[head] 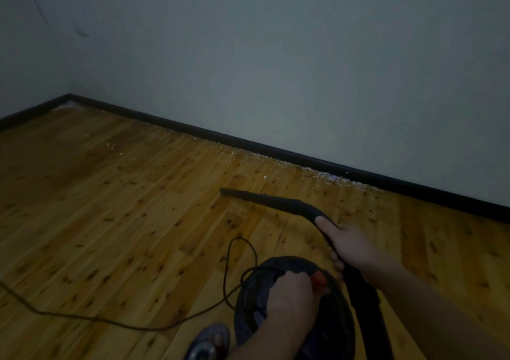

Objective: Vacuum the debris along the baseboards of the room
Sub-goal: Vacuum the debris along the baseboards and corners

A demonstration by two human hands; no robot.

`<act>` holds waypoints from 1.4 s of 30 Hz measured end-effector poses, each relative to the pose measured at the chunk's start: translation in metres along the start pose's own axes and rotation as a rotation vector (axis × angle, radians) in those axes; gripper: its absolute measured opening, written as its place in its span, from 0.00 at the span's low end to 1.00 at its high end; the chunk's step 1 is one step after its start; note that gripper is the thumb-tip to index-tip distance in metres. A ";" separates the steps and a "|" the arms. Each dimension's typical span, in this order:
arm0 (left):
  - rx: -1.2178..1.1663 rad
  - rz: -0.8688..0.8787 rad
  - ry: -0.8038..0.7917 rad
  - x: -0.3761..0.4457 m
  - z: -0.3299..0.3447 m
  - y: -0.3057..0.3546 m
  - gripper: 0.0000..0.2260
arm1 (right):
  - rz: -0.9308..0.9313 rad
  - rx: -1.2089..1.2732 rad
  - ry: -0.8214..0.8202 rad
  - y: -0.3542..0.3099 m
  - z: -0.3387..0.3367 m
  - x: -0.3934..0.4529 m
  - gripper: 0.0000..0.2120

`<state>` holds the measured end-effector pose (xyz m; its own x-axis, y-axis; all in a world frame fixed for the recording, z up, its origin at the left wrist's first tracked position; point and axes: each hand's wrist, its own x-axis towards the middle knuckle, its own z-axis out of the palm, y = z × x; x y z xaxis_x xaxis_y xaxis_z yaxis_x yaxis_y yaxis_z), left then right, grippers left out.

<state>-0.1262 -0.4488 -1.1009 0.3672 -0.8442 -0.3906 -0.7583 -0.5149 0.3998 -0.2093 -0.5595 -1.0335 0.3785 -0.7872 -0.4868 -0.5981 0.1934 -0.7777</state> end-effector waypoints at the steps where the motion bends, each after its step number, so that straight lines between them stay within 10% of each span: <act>1: 0.002 0.013 -0.005 -0.003 0.005 0.007 0.23 | -0.015 -0.020 0.025 0.006 -0.003 -0.002 0.28; 42: 0.041 0.110 0.039 -0.007 0.063 0.108 0.24 | 0.168 -0.019 -0.109 0.060 -0.133 -0.099 0.22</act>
<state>-0.2446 -0.4890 -1.1070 0.3007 -0.9007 -0.3136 -0.8161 -0.4132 0.4040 -0.3772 -0.5476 -0.9792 0.3463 -0.6765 -0.6499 -0.6719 0.3046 -0.6751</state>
